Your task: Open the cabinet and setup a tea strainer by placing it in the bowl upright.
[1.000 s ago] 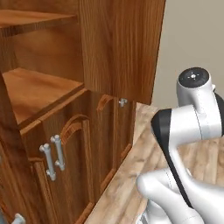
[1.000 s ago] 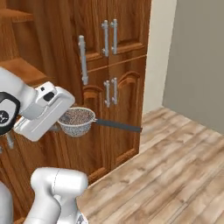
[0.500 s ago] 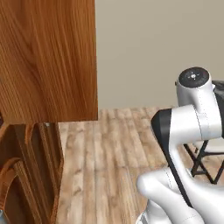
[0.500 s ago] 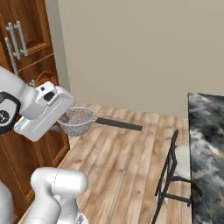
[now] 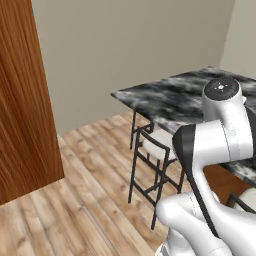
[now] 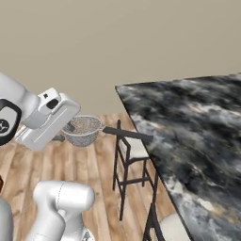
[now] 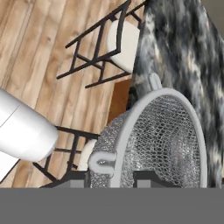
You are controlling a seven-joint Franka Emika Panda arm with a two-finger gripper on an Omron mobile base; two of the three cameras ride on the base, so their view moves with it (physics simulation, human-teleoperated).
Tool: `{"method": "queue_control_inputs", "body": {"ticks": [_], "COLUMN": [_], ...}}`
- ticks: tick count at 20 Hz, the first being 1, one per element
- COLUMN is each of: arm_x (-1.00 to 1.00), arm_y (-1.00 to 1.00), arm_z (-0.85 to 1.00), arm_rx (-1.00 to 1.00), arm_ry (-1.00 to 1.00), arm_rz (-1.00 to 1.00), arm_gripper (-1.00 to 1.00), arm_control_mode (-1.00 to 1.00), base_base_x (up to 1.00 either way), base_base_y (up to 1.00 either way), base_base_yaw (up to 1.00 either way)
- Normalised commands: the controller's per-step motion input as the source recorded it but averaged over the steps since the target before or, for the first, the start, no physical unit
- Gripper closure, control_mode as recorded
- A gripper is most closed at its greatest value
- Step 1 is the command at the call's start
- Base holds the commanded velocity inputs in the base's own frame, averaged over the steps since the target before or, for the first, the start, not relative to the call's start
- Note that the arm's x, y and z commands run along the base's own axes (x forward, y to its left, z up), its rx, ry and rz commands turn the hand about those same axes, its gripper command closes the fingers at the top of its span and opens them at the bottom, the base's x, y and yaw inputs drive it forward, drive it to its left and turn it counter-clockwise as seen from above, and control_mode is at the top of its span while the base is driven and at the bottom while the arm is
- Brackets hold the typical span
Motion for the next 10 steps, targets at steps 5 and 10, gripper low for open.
{"method": "queue_control_inputs", "body": {"ticks": [5, 10], "arm_x": [0.00, 0.00], "arm_y": [0.00, 0.00], "arm_z": [0.00, 0.00], "arm_rx": [0.00, 0.00], "arm_ry": [0.00, 0.00], "arm_rz": [0.00, 0.00], "arm_gripper": [1.00, 1.00], "arm_control_mode": [1.00, 1.00], "base_base_x": [0.23, 0.31], "base_base_y": [-0.06, -0.41], "base_base_yaw": [-0.33, -0.08]}}
